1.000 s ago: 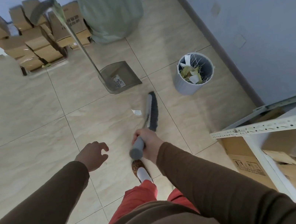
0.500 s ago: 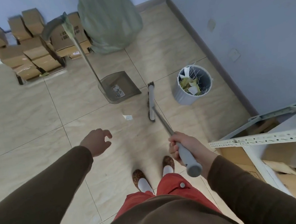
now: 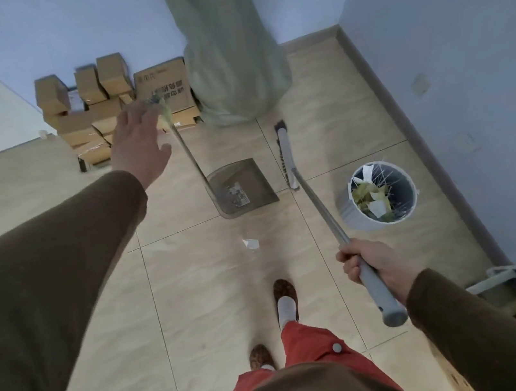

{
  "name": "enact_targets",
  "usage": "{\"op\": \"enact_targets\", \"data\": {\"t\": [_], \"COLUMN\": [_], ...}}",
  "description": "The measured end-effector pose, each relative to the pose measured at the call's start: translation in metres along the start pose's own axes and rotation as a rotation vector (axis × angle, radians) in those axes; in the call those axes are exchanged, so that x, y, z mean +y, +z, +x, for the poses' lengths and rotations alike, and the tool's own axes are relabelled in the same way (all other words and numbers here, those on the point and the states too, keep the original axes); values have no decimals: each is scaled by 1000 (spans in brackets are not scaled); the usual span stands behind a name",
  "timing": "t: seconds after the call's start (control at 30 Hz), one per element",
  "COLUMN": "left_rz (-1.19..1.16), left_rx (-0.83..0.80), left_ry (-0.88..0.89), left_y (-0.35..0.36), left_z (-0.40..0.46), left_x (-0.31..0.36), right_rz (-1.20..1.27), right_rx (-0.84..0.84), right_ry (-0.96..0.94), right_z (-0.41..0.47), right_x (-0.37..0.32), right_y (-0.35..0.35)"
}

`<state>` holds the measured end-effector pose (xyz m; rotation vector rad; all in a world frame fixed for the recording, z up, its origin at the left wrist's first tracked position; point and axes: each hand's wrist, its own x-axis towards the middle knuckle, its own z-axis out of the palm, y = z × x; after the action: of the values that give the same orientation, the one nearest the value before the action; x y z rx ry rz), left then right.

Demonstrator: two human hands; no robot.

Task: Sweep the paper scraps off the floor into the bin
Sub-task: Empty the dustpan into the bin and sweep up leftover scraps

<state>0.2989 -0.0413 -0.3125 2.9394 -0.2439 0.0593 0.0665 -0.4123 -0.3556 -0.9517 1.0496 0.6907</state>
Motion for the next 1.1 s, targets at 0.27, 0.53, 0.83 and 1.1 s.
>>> {"op": "enact_targets", "data": {"t": [0.27,0.53,0.83,1.1], "left_rz": [53,-351,-117,-159], "left_rx": [-295,-699,-243,-211], "left_ry": [-246,-479,-238,-232], "left_y": [3,12,-39,-106], "left_z": [79,29,-101,-233], "left_x": [-2,5,-24,-56], "right_rz": [-171,-271,-390,-542], "right_rx": [38,74,122,189], "right_ry": [37,-31,-180,-333], "right_z": [60,74,48,9], "right_x": [-83,-79,3,107], "right_y": [42,37,24,21]}}
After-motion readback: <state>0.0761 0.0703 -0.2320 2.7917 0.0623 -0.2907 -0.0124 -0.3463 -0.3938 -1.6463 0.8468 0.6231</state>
